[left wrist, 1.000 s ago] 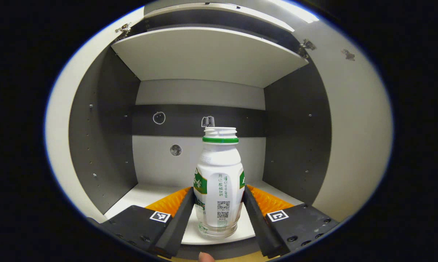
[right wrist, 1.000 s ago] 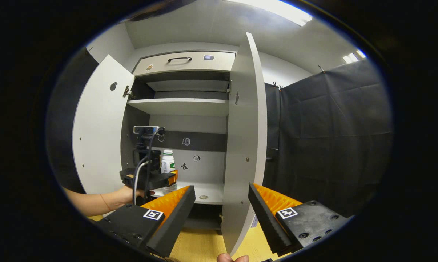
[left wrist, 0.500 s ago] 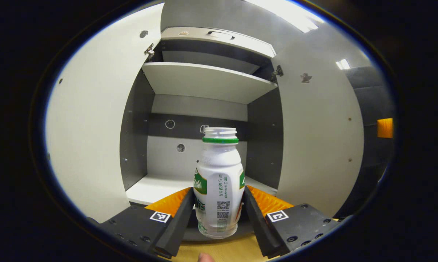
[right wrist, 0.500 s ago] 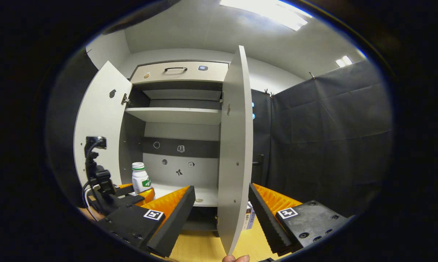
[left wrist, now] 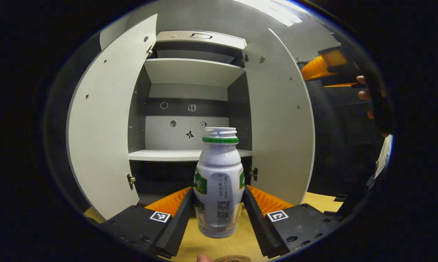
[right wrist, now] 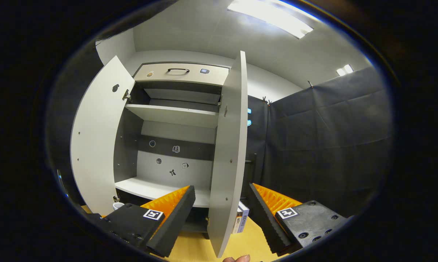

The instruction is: Grasp the bottle in the cabinet with the left hand and place it on the coaster, then close the right door with the right hand and the left door with the left hand.

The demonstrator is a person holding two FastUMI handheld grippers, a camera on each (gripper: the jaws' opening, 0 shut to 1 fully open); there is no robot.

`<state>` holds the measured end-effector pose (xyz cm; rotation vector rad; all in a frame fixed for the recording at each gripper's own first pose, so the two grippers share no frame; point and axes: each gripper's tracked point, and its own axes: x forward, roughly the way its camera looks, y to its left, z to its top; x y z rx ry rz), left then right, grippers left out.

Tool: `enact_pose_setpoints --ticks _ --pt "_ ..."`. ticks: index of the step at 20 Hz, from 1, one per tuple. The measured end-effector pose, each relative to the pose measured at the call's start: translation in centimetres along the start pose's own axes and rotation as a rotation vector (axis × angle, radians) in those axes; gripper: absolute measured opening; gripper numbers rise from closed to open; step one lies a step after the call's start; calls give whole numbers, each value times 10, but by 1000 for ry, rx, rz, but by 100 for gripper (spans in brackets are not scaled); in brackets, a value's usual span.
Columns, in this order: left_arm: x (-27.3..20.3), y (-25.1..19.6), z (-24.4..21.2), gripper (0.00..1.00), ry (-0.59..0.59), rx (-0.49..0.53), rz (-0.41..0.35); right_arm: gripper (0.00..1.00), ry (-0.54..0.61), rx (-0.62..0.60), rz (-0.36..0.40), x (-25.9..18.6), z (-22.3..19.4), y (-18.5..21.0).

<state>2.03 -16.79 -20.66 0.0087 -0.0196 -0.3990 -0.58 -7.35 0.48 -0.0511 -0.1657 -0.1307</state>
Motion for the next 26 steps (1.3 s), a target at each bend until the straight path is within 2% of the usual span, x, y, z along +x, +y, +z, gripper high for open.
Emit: enact_pose_setpoints --ticks 5,8,11,13,18,21,24,26 --pt "-29 -29 -67 81 21 -13 -50 97 -15 -17 16 4 -8 0" --pt "-38 -33 -109 81 60 -27 -53 97 -17 -66 37 6 -11 4" --pt "-44 -35 -144 81 91 -59 -56 95 -13 -60 51 6 -13 9" --pt "-43 -34 -160 82 101 -67 -48 98 4 -48 48 5 -19 10" --pt "-38 -35 -171 83 80 -69 -54 97 55 -59 53 1 -37 14" --pt "-39 -40 -180 84 126 -88 -67 97 69 -66 47 1 -40 12" --pt "-46 -40 -187 96 161 -108 -45 98 77 -59 47 -1 -44 12" --pt "-54 -42 -187 95 177 -111 -44 97 83 -61 44 -2 -44 10"
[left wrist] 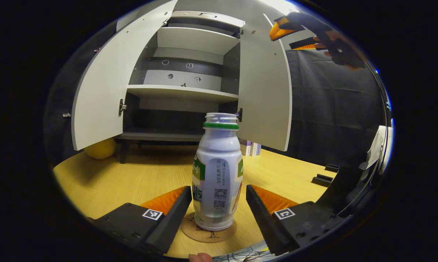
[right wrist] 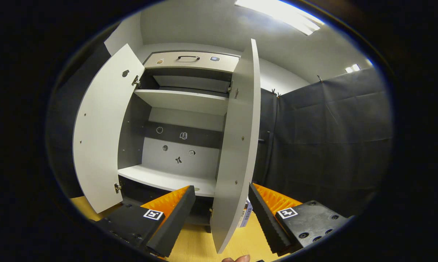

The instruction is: Grasp the bottle in the cabinet with the left hand and place it on the coaster, then close the right door with the right hand and the left door with the left hand.

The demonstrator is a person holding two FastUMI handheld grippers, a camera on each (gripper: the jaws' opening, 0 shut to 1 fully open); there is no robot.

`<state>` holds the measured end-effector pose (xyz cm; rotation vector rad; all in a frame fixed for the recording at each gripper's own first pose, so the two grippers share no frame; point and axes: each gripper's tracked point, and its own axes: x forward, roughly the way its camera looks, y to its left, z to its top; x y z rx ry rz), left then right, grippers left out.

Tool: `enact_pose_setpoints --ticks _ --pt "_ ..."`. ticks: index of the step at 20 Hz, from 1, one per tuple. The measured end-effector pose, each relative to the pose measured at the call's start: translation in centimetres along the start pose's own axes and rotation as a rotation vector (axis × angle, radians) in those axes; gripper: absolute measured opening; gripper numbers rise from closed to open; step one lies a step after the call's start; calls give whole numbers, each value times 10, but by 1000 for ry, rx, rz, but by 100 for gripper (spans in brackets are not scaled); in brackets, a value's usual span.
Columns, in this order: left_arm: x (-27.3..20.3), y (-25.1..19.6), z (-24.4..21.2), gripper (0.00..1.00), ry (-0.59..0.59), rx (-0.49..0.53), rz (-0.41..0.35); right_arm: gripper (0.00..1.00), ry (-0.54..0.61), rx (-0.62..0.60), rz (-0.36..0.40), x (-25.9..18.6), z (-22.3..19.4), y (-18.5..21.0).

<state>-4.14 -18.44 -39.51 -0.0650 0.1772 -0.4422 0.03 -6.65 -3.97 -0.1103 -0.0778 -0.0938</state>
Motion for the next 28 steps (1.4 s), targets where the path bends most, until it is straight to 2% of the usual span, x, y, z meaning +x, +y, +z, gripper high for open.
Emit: enact_pose_setpoints --ticks 6,9,11,14,19,24,28 --pt "-53 5 4 95 70 1 5 98 42 18 -34 -5 -5 -17" --pt "-86 24 51 96 52 0 40 98 76 4 -40 -9 -9 -27" --pt "-97 42 89 95 43 -44 67 97 98 14 -65 -9 -8 -41" --pt "-112 80 161 95 4 -86 139 98 106 60 -97 -7 1 -62" --pt "-137 142 276 95 -93 -33 322 97 128 70 -143 5 7 -104" --pt "-153 173 332 95 -123 -72 459 97 149 90 -245 30 3 -155" --pt "-161 196 339 95 -85 -84 555 97 166 90 -227 61 -1 -160"
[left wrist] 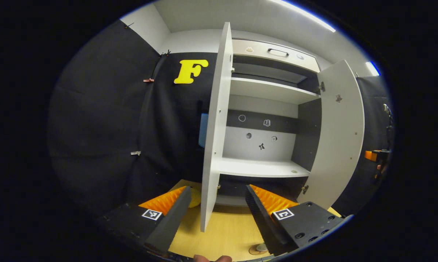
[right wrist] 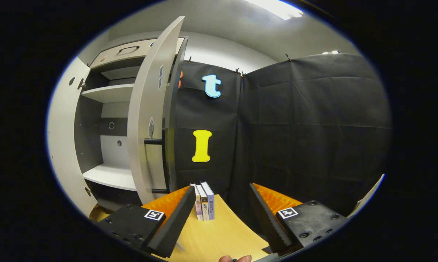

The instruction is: Grasp the bottle in the cabinet with the left hand and place it on the coaster, then close the right door with the right hand and the left door with the left hand.

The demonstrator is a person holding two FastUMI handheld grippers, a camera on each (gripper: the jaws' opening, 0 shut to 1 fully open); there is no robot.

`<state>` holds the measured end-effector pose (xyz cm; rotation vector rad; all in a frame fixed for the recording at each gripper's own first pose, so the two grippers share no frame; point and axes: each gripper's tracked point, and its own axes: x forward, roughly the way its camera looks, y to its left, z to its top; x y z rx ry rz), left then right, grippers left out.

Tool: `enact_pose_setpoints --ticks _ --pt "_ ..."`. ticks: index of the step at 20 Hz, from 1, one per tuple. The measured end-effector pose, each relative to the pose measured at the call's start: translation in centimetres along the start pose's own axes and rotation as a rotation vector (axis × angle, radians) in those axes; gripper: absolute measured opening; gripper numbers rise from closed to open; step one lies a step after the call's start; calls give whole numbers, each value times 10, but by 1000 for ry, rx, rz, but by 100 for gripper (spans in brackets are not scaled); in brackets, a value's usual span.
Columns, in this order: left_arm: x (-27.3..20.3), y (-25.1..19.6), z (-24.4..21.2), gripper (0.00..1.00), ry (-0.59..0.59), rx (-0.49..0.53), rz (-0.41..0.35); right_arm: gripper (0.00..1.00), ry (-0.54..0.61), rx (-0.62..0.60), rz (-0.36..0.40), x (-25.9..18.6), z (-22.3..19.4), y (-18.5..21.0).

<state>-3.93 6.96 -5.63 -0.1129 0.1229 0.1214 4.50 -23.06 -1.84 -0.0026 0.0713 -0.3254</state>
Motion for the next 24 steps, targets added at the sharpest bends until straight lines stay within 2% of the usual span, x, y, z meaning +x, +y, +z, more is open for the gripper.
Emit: enact_pose_setpoints --ticks 5,10,13,14,15,24 --pt "1 10 11 95 -17 41 53 97 13 36 75 22 0 27" --pt "-2 19 12 95 -23 70 82 95 45 102 113 14 -4 42" --pt "-1 25 11 95 -17 66 87 96 43 95 144 11 -4 52" --pt "-1 26 11 95 -17 64 85 90 46 104 166 4 -5 68" --pt "-1 26 11 95 -17 64 83 97 49 111 193 -2 -5 84" --pt "4 30 20 95 -27 87 94 97 74 138 365 -9 -8 176"
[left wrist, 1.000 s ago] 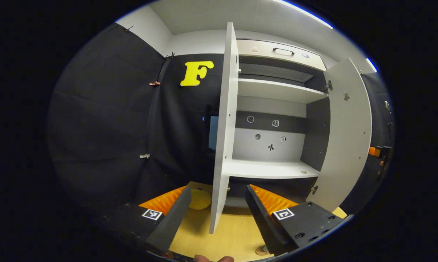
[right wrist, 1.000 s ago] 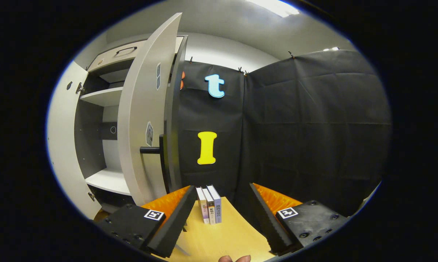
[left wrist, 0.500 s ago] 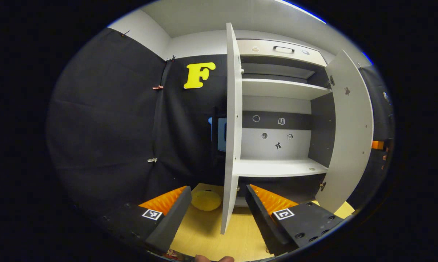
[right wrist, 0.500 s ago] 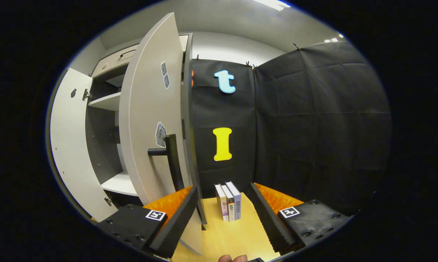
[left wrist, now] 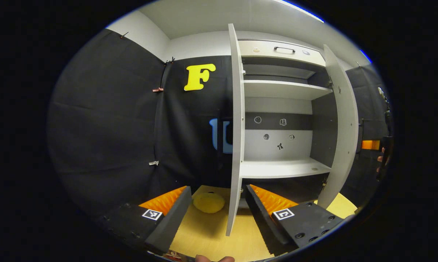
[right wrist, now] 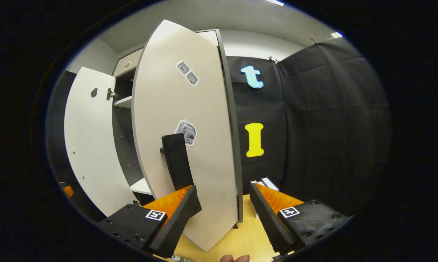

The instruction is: Grasp the bottle in the cabinet with the left hand and place it on the coaster, then close the right door with the right hand and the left door with the left hand.

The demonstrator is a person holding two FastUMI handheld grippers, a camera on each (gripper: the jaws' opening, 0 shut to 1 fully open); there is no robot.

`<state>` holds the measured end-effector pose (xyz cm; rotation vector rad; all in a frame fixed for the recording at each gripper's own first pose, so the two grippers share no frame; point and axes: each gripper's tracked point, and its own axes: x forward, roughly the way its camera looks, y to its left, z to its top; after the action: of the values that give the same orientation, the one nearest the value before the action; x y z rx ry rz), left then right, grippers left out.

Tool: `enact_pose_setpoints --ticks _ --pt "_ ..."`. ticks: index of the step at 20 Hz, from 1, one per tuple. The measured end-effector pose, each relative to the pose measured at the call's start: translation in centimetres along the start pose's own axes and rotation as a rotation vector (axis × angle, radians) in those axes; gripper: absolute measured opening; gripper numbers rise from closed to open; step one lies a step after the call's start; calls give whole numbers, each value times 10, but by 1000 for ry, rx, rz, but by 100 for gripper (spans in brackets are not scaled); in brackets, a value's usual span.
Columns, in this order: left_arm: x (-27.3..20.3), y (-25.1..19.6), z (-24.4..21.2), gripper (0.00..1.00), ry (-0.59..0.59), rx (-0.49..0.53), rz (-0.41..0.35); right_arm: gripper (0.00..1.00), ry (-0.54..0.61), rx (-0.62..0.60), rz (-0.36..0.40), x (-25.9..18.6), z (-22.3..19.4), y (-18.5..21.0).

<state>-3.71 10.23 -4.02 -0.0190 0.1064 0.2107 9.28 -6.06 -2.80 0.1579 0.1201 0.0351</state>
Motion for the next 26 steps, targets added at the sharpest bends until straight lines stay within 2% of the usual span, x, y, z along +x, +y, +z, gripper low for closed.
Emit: enact_pose_setpoints --ticks 6,11,15,21,26 --pt "1 2 4 95 -15 17 26 98 19 18 99 30 -6 48" --pt "16 16 12 95 -19 41 63 98 17 7 135 49 -9 70" --pt "15 24 11 95 -16 46 85 98 22 -7 192 60 -17 96" --pt "26 42 13 95 -7 45 101 98 13 -20 186 69 -15 102" --pt "57 64 19 94 -26 23 96 98 -25 -52 141 43 -2 88"
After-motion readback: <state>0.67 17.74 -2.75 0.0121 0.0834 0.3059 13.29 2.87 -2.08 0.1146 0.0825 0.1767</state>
